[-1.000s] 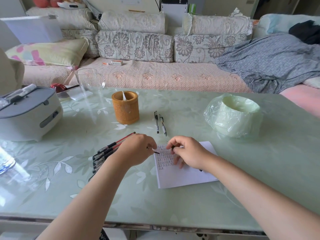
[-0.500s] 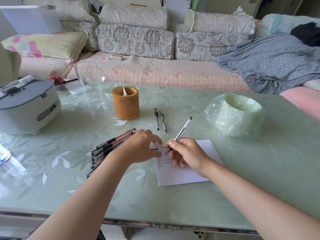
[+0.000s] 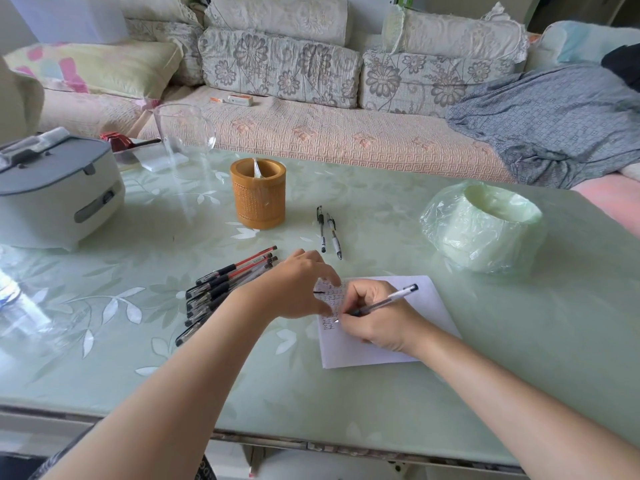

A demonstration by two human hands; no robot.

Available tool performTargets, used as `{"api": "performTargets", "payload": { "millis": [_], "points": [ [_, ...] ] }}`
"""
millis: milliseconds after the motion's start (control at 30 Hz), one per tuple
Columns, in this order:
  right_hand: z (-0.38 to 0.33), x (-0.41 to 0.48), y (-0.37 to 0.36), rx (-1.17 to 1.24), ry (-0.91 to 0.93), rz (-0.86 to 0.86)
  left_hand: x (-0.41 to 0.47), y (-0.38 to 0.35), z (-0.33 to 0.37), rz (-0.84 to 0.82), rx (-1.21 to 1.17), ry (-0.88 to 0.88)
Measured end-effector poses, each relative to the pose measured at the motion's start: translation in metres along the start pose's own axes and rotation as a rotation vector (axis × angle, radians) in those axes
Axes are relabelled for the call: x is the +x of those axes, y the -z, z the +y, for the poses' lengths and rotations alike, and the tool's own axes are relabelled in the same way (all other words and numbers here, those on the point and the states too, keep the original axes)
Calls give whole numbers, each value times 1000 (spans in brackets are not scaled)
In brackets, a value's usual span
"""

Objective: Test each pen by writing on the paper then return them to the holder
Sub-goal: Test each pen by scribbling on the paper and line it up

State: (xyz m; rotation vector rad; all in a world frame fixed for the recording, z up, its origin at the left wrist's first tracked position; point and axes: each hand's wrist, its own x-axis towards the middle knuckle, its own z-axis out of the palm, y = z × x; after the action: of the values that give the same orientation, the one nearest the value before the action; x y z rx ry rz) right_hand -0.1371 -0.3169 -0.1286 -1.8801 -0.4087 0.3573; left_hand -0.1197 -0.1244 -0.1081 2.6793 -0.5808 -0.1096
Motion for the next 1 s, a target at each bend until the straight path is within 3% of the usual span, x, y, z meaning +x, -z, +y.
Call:
{"api": "performTargets", "payload": {
  "millis": [367, 1000],
  "points": [
    [9, 4, 2, -31, 99, -39, 3, -4, -2, -27, -75, 17],
    [9, 0, -1, -189, 94, 8, 7, -6, -4, -26, -108, 37]
  ]
}}
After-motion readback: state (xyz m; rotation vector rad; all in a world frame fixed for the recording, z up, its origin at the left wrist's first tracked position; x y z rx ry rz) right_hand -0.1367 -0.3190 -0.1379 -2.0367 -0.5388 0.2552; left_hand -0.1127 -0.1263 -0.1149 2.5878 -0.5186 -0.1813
